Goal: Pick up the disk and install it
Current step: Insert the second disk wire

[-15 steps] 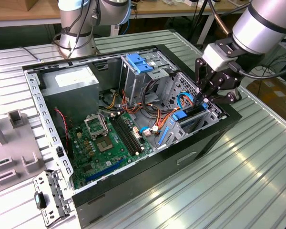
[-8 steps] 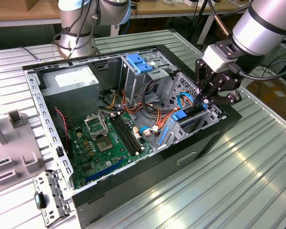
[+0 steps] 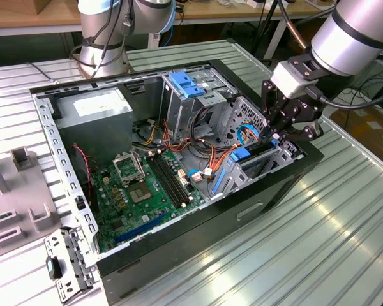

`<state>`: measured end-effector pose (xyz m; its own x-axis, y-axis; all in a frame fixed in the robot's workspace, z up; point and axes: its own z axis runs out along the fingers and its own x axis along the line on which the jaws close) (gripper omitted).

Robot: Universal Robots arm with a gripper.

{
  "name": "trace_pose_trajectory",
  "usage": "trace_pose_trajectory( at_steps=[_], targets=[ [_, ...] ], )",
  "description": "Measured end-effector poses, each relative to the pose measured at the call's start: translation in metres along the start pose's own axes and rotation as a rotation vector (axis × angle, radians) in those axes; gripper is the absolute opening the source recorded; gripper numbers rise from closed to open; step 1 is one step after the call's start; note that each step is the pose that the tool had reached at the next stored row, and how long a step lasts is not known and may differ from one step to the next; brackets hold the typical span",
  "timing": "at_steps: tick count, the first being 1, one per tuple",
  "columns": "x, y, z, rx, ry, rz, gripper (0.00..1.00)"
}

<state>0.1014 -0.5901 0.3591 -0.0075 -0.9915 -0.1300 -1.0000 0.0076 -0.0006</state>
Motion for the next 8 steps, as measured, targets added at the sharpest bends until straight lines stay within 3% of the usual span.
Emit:
trace_pose_trajectory(
  at_steps=[3,4,5,8],
  targets=[
    [0.0001,0.0008,0.0007,-0.0001,-0.0094,0.0,0.16],
    [0.0001,0.0009,0.001,-0.0002,-0.0176,0.0,0.16],
    [0.0002,0.0009,0.0013,-0.0002,-0.0208,0.0,0.16],
    [0.0004,0.001,0.0032,-0.0002,-0.0254,0.0,0.16]
  ],
)
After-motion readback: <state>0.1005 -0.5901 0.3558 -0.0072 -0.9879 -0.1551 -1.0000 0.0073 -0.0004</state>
